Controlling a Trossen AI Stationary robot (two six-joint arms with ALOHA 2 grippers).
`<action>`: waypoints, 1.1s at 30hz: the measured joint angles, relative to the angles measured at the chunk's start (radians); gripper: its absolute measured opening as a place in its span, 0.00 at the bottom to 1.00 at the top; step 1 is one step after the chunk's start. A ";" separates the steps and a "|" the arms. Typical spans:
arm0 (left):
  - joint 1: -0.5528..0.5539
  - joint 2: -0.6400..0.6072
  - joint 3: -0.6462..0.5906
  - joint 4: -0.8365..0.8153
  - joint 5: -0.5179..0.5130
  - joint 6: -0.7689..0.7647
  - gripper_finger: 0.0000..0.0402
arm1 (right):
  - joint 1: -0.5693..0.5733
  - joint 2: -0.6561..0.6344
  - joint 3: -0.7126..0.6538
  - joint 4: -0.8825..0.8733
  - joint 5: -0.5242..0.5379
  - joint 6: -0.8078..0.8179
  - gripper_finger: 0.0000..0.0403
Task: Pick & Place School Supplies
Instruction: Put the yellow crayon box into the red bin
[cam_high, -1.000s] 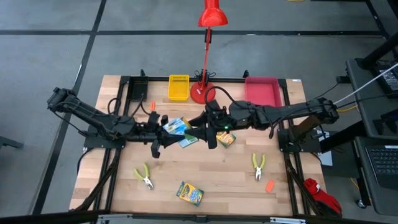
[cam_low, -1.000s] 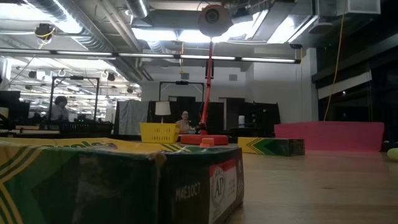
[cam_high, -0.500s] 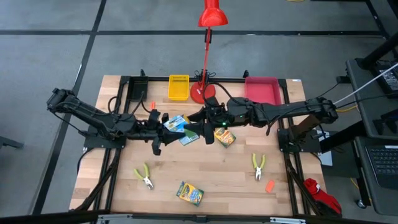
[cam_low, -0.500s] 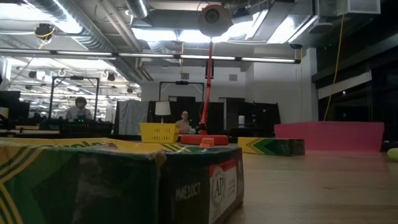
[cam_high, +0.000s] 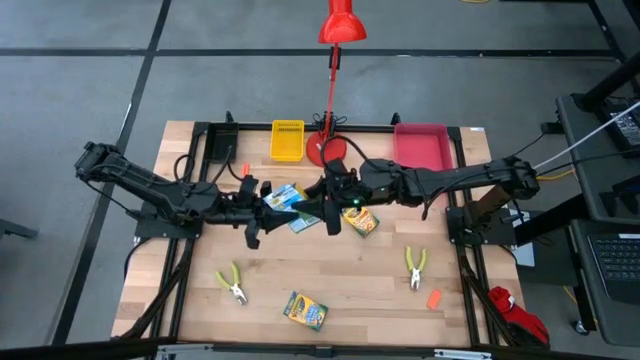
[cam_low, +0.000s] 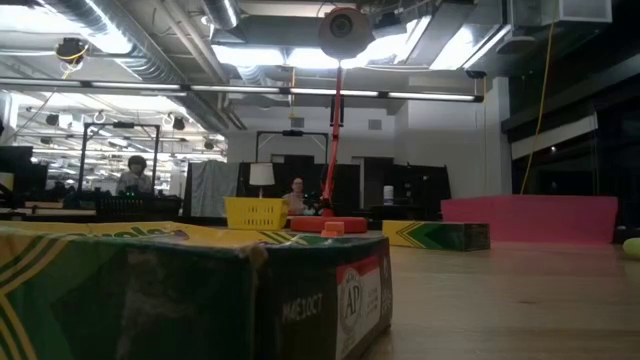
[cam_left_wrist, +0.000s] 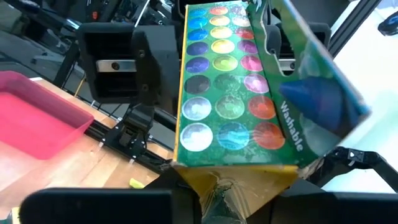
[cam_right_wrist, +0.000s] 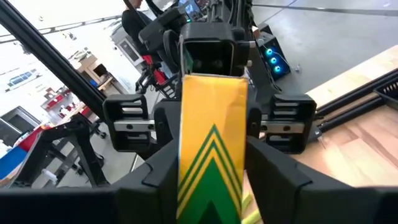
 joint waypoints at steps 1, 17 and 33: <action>0.000 0.000 0.000 -0.001 0.000 0.001 0.17 | 0.000 0.000 0.000 -0.001 0.000 -0.002 0.37; 0.000 -0.001 0.002 -0.004 0.026 0.017 0.21 | -0.006 0.000 0.000 0.031 -0.023 -0.024 0.17; -0.033 -0.055 0.004 -0.260 0.053 0.027 0.30 | -0.065 0.004 0.088 -0.070 -0.056 -0.103 0.18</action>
